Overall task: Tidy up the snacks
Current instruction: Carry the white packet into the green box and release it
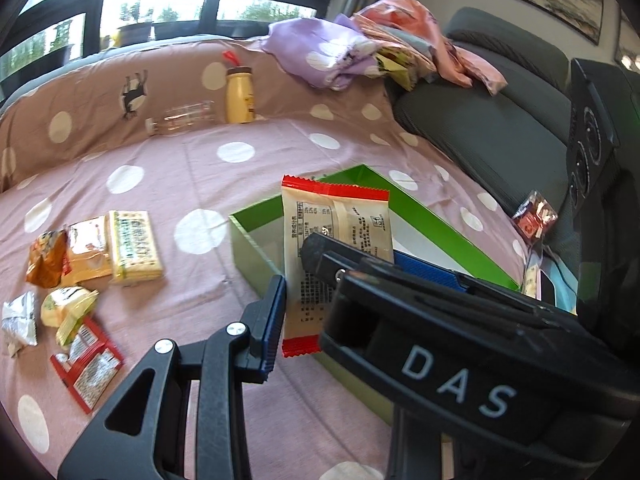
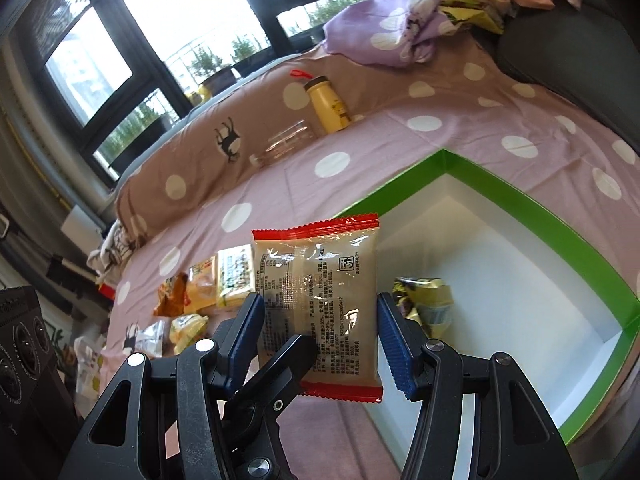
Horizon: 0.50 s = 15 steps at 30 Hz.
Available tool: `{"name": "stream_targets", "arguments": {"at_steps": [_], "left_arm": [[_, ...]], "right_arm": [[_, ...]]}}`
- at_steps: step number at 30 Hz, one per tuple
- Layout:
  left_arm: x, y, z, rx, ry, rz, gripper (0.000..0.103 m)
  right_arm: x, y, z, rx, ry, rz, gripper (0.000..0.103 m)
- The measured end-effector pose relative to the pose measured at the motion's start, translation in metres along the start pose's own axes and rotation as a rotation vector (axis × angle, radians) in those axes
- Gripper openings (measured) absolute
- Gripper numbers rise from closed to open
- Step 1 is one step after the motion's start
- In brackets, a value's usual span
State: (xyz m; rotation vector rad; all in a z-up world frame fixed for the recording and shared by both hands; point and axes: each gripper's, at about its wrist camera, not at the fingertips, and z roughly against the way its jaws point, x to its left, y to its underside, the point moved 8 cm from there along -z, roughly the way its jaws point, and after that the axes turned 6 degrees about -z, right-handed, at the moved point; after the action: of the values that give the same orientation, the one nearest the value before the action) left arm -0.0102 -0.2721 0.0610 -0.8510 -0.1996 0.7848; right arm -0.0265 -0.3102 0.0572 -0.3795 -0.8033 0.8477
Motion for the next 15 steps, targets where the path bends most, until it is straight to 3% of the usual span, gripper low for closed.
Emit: {"name": "stream_targets", "arguments": {"at_steps": [15], "left_arm": [[-0.033, 0.004, -0.039, 0.116, 0.097, -0.053, 0.032]], "right_arm": [[-0.052, -0.007, -0.006, 0.022, 0.095, -0.112, 0.06]]}}
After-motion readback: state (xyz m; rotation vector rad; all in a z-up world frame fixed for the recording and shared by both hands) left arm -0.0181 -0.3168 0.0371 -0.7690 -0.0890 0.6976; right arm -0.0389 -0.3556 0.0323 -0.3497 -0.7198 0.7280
